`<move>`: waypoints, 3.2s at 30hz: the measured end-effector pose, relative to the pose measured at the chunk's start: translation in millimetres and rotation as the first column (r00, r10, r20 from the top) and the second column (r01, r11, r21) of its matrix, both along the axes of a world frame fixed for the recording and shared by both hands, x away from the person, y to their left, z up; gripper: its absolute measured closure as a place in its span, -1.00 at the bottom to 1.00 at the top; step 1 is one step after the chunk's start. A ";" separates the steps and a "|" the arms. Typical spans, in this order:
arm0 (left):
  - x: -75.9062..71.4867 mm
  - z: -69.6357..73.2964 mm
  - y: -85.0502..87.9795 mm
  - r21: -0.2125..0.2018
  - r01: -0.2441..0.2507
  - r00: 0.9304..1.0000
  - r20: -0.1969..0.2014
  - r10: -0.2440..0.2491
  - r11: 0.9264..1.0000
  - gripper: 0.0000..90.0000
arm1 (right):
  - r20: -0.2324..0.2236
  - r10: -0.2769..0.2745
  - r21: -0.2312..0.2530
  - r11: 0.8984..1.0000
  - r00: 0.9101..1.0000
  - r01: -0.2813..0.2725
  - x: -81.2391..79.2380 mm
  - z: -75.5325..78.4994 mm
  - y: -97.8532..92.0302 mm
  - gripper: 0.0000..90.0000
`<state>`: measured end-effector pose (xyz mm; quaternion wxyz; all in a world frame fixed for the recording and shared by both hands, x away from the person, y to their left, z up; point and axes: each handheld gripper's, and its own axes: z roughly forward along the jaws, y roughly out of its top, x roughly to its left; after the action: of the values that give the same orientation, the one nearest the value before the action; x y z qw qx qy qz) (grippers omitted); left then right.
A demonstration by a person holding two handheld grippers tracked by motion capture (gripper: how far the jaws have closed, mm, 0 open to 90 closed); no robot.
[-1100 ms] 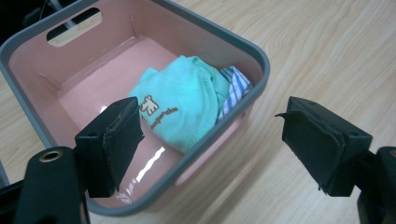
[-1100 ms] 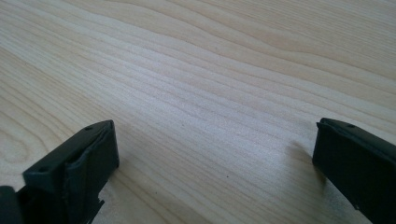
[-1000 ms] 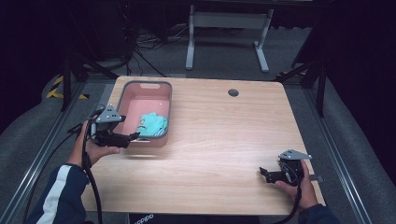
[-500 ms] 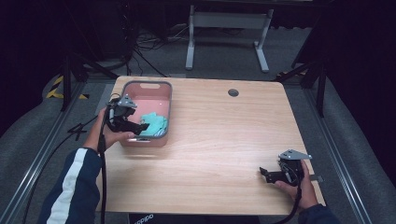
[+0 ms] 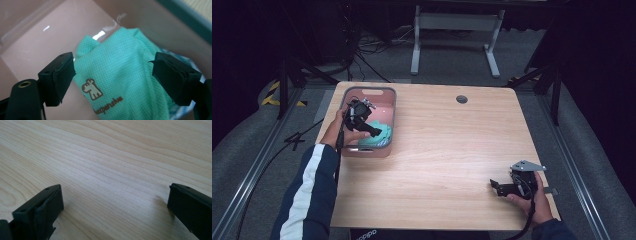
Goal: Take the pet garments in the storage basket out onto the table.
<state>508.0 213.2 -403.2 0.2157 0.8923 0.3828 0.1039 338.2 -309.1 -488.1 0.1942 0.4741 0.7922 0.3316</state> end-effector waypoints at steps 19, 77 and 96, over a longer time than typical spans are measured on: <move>29.7 -33.5 -5.6 0.139 -0.093 0.973 -0.198 0.120 0.986 -0.66 | 0.000 0.000 0.001 1.000 1.000 0.000 -0.1 0.0 0.0 -0.99; -10.5 55.4 29.4 -0.182 -0.090 0.989 0.097 0.109 0.979 0.59 | 0.001 0.002 -0.003 1.000 1.000 -0.002 -0.5 0.0 -0.3 -0.99; -44.1 90.7 21.5 -0.269 -0.003 0.973 0.222 0.065 0.963 0.59 | 0.001 0.006 -0.006 1.000 1.000 -0.006 -0.6 -0.1 -0.7 -0.99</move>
<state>463.9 234.7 -312.6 0.3748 0.8304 0.3811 0.1572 337.6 -309.8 -488.2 0.1951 0.4711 0.7943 0.3302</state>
